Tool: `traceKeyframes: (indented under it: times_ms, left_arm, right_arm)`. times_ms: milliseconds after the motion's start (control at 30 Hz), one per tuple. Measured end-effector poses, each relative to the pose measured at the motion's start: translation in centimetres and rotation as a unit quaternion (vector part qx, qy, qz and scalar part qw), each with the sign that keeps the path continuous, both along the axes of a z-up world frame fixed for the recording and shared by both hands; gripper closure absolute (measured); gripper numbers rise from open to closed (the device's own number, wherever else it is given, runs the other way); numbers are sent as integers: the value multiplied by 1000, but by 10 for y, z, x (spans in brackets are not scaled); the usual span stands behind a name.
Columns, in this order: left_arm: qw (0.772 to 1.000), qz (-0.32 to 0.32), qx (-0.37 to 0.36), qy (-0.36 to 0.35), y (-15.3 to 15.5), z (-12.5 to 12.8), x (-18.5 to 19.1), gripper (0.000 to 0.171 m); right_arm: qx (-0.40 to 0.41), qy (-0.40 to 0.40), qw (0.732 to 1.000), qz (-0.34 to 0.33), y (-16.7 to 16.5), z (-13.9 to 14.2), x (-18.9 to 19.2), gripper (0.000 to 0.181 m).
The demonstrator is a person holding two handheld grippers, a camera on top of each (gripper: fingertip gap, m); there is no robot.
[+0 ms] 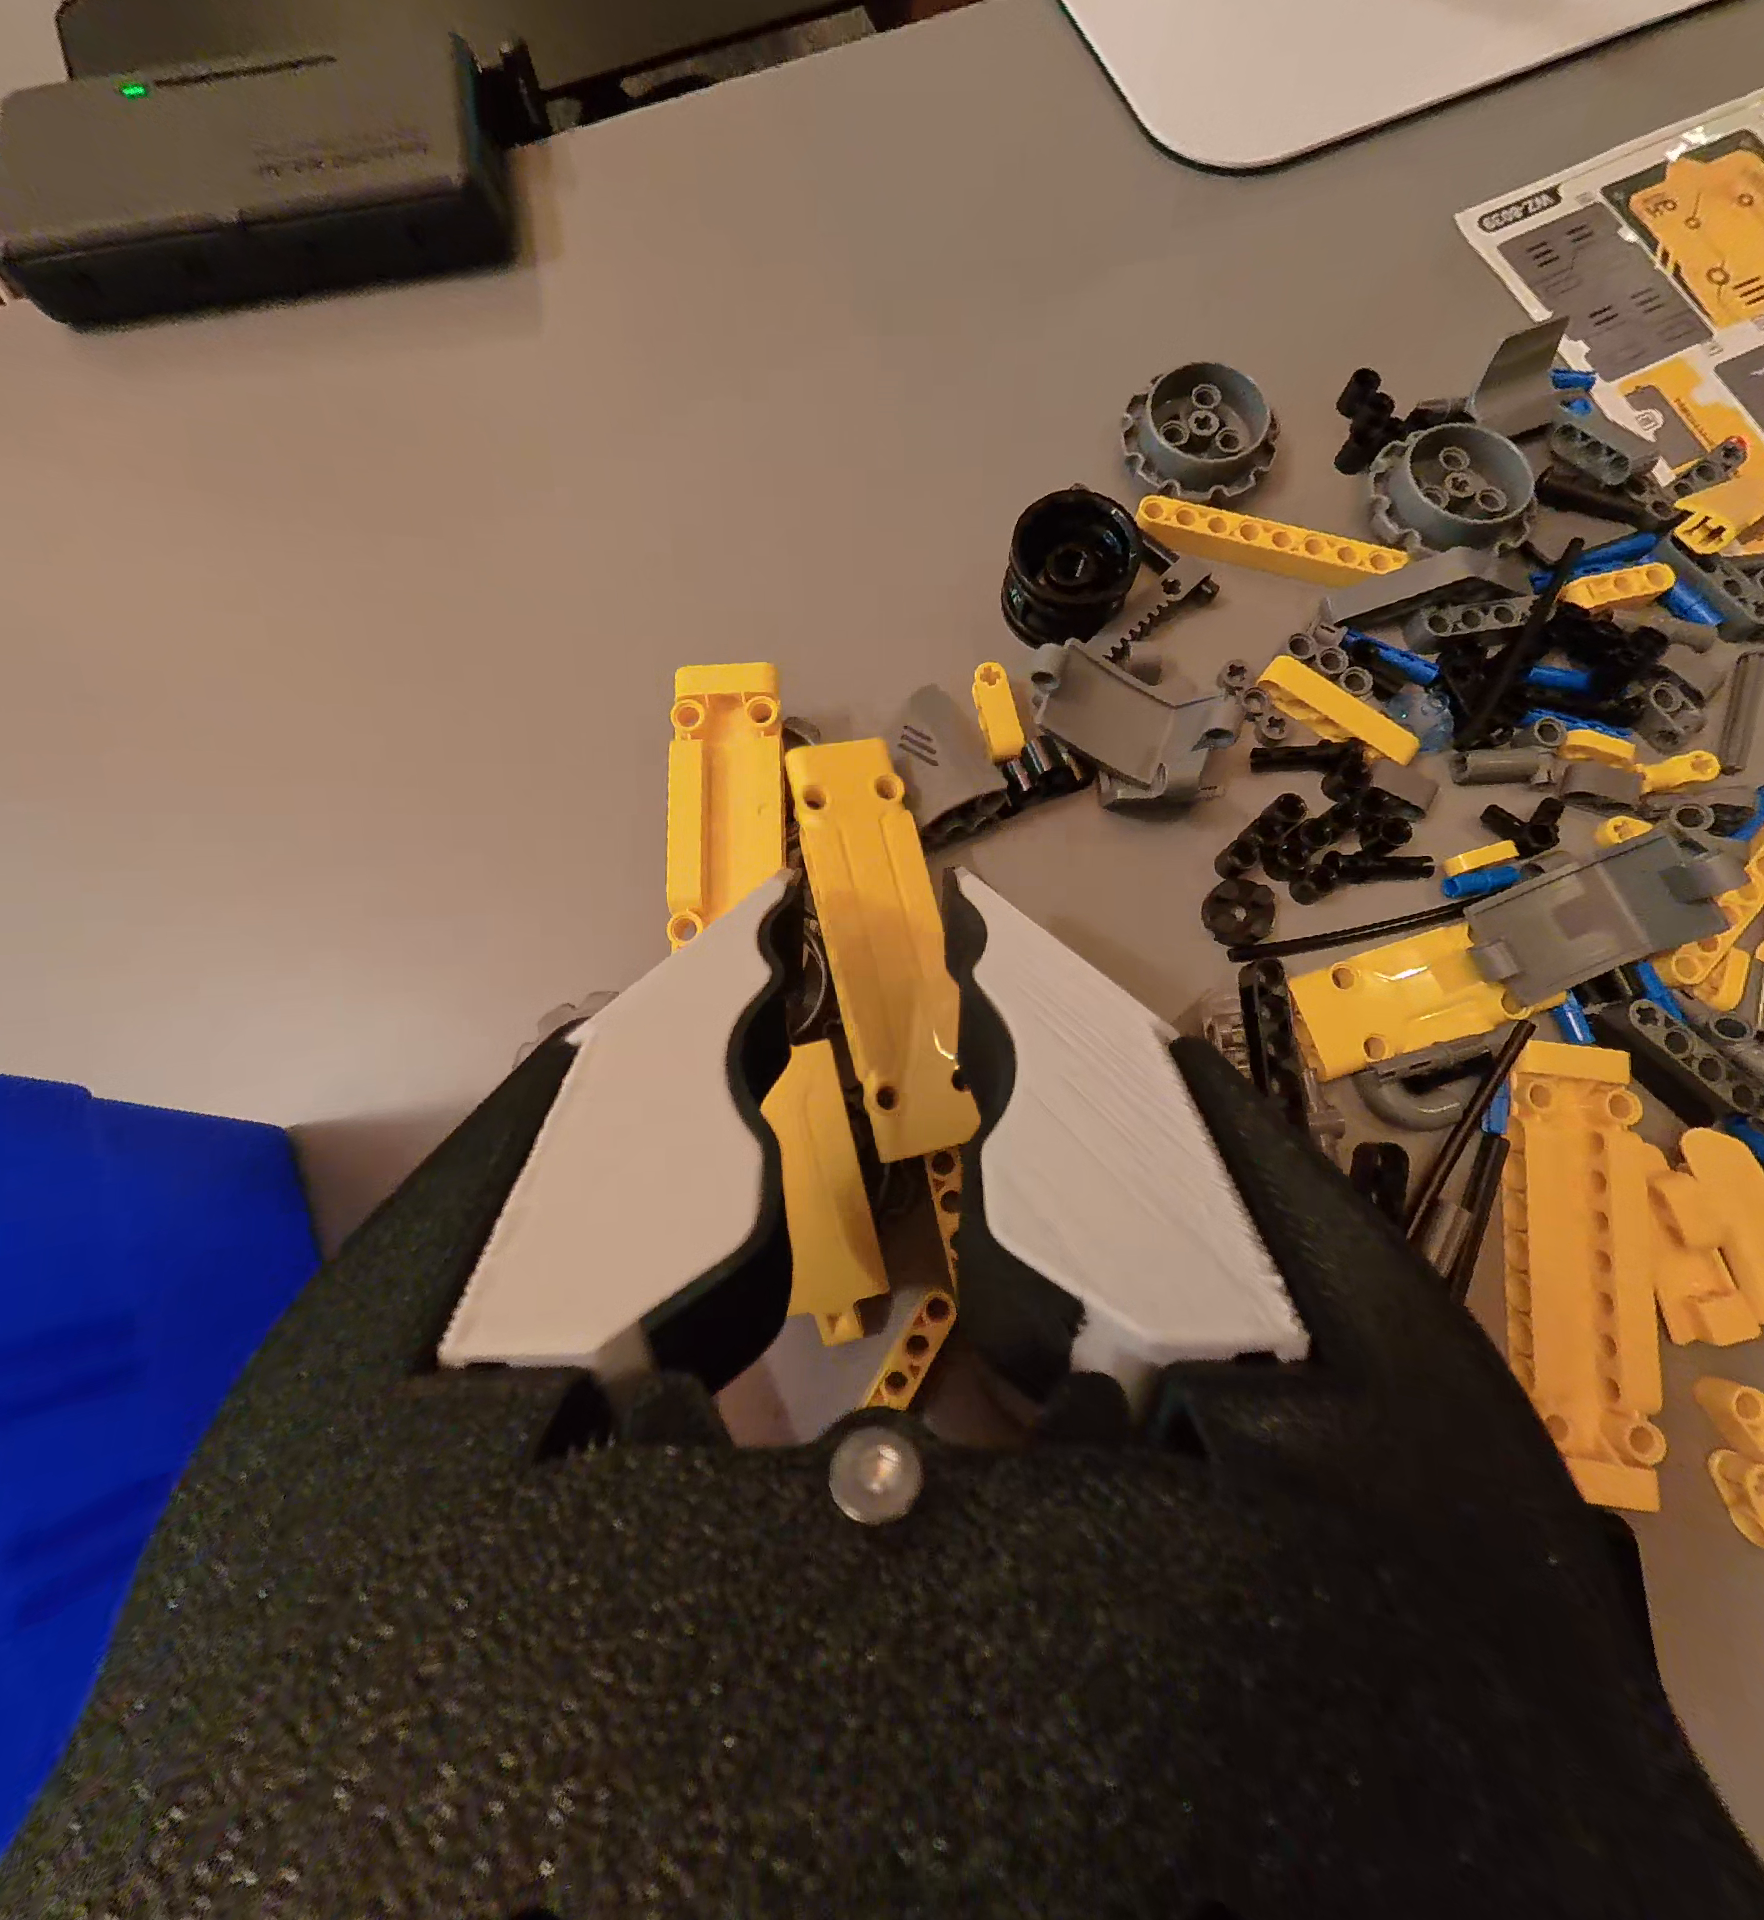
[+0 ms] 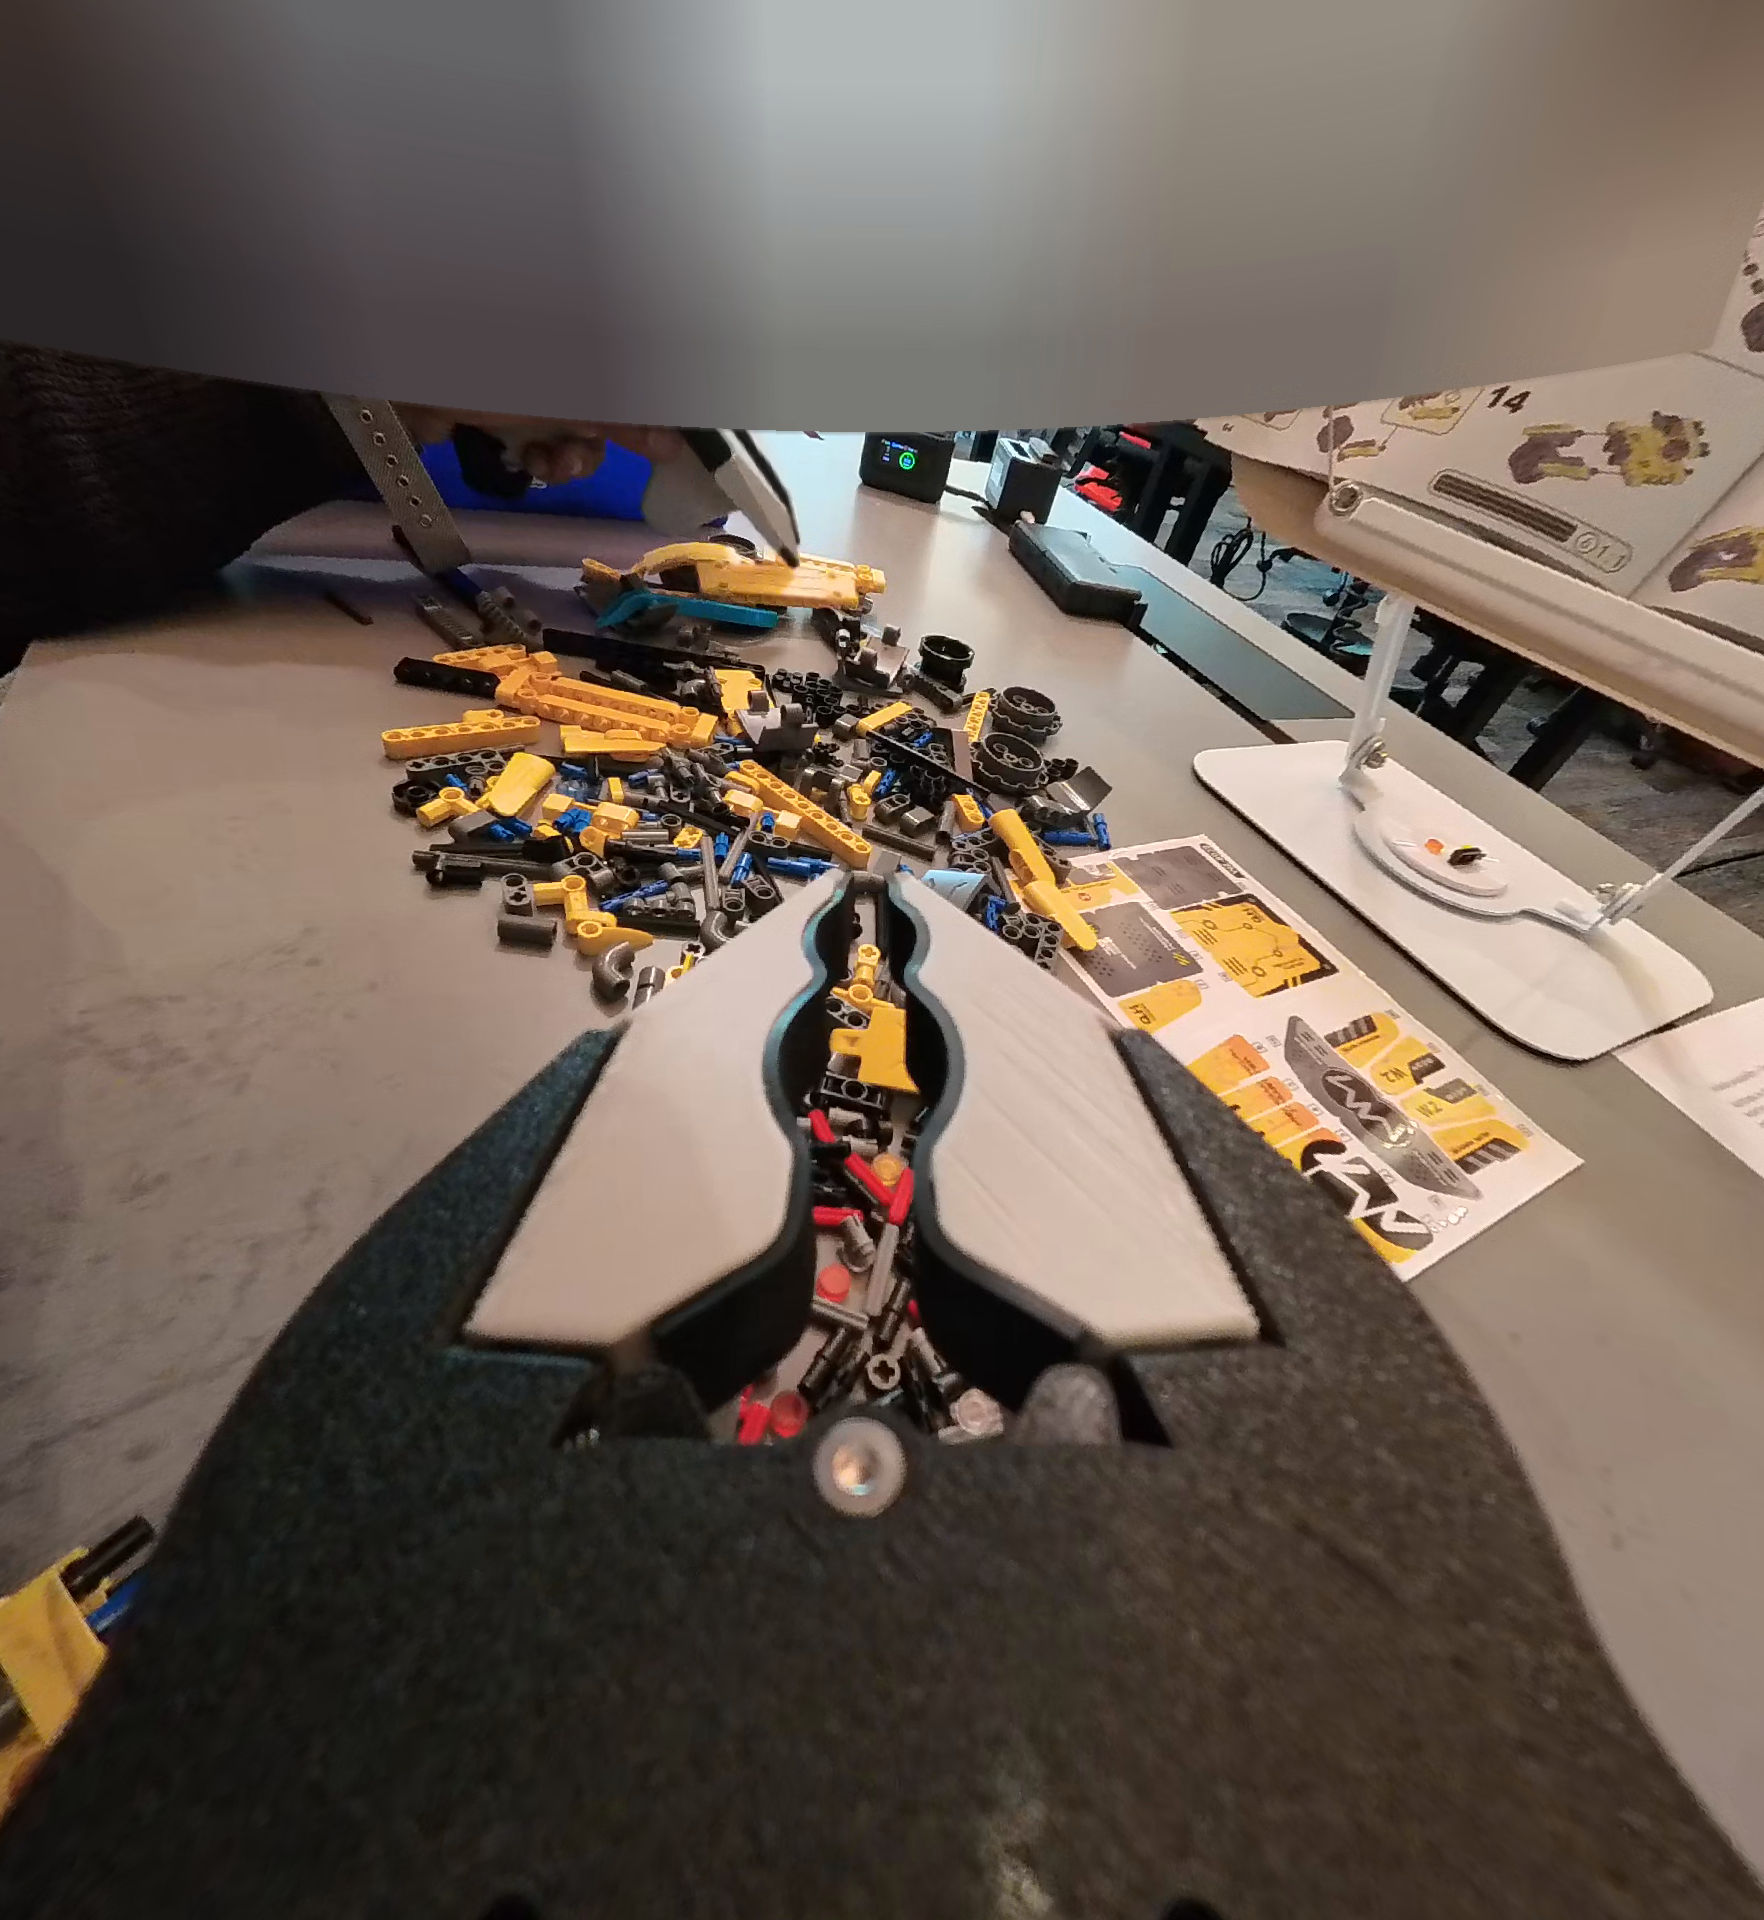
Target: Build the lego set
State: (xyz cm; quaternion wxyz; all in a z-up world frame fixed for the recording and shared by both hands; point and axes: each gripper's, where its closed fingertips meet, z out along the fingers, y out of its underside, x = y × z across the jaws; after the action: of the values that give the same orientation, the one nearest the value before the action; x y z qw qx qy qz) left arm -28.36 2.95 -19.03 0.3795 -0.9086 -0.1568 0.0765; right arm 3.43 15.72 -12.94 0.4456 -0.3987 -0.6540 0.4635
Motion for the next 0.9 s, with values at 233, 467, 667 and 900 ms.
traceKeyframes:
  times_ms: [233,467,667,900]
  left_arm:
    - [999,15,37,17,0,15,-7,145]
    - [1000,-6,22,-6,2,6,1,145]
    - [990,-67,113,-40,15,35,24,145]
    - [988,-105,115,-21,23,39,41,145]
  right_arm:
    - [2,-1,1000,0,0,0,0,176]
    - [2,1,1000,-2,0,0,0,176]
    - [1,15,1000,-8,3,7,1,176]
    - [1,19,1000,-9,4,7,1,176]
